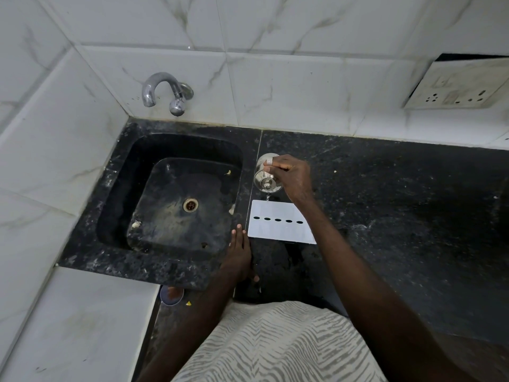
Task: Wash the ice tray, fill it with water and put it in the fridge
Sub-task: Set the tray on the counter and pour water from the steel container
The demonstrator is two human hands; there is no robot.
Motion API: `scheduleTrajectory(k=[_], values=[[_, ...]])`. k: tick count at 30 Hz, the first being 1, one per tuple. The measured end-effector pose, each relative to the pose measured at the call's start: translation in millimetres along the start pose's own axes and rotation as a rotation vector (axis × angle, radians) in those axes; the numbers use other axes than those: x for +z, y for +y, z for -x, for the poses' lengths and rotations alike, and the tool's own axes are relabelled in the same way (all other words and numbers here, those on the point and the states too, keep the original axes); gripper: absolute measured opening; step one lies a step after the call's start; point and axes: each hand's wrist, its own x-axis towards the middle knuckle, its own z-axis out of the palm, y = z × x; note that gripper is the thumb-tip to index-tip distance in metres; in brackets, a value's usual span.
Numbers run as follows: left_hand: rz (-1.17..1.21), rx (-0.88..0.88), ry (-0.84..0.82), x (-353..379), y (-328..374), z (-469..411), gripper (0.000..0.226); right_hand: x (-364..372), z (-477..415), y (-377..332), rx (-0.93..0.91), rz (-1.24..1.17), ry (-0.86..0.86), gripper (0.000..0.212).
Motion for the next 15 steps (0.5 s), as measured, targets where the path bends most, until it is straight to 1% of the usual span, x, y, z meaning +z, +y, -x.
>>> scheduleTrajectory(k=[6,10,15], values=[[-0.009,0.005,0.009,1.6,0.0,-0.2,0.151,7.9,-3.8,-3.8,0.023,0.018,-0.023,0.015],[-0.012,0.004,0.013,1.4,-0.1,-1.1,0.147,15.7,-4.7,-6.8,0.02,-0.014,-0.043,0.014],[-0.019,0.009,0.007,1.9,-1.0,-1.7,0.148,25.5,-3.0,-8.0,-0.002,-0.021,-0.055,0.017]])
